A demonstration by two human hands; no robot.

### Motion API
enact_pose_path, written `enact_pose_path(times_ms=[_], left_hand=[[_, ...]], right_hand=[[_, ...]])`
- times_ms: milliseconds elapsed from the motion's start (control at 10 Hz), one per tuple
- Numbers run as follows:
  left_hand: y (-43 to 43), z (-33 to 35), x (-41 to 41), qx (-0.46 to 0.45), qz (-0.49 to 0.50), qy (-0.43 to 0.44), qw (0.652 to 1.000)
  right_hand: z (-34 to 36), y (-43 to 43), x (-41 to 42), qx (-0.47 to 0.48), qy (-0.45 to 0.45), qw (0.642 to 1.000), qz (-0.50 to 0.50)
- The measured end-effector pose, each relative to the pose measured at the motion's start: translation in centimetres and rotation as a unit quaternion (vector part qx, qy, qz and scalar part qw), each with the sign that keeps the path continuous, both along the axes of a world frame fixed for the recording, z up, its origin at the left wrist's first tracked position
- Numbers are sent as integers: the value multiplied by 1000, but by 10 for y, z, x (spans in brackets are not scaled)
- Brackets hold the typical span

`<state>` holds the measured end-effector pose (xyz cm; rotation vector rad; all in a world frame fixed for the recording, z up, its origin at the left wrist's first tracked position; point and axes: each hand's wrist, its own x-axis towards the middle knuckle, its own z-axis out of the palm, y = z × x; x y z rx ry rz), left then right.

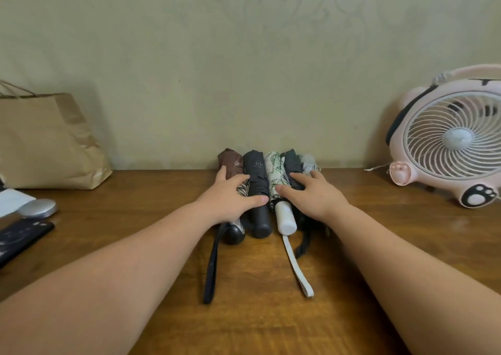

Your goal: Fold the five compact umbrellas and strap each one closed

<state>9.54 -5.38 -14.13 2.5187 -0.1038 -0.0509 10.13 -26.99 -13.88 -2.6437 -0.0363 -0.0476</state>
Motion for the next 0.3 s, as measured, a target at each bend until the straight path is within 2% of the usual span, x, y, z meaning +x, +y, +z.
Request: enact_pose_path(times_ms=[100, 200, 300], left_hand=[[4, 9, -12, 21, 7, -2, 1000], [6, 12, -39, 13, 13, -121, 992], [9, 18, -87, -18, -19, -233, 972]], right_hand=[[10, -3, -11, 16, 43, 999, 1], [16, -7, -27, -12, 47, 999, -4], [20, -9, -60, -100, -41, 994, 8]])
